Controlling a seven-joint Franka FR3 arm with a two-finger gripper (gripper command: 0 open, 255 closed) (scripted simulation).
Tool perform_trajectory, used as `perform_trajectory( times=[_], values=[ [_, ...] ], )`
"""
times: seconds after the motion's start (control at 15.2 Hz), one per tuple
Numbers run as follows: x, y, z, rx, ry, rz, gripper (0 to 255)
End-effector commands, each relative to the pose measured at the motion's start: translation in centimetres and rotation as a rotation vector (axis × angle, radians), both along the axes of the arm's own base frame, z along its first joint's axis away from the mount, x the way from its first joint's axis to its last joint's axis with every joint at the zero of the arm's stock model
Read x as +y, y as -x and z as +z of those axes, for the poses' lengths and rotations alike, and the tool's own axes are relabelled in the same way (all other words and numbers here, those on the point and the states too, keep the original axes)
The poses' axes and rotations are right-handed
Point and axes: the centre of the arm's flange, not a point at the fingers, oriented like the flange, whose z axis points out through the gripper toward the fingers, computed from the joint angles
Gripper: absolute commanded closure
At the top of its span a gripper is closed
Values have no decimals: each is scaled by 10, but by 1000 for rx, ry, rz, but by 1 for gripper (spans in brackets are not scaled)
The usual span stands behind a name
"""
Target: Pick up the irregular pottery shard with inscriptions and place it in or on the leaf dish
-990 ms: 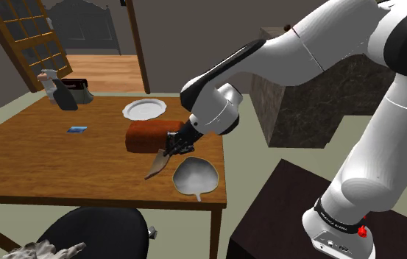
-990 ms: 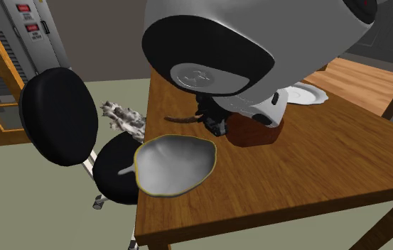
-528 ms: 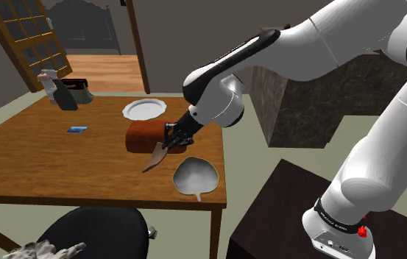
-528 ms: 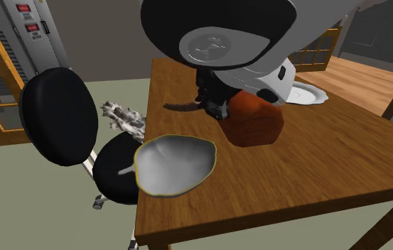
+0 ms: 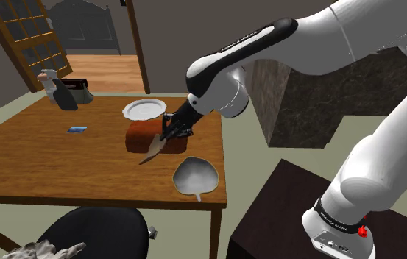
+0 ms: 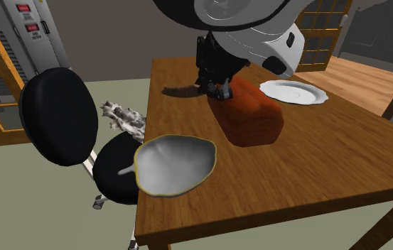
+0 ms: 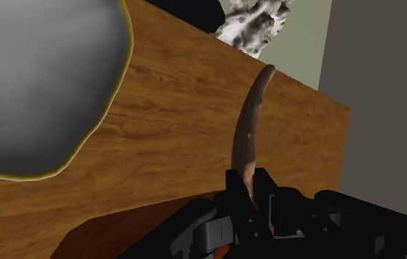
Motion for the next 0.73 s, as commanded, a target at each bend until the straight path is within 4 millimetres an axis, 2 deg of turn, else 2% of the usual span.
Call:
perform_trajectory(
  times=[0.0,0.07,0.66],
  values=[
    [0,1,12,1,0,0,255],
    [0,1,15,1,0,0,255],
    [-14,118,28,1,0,0,255]
  ],
)
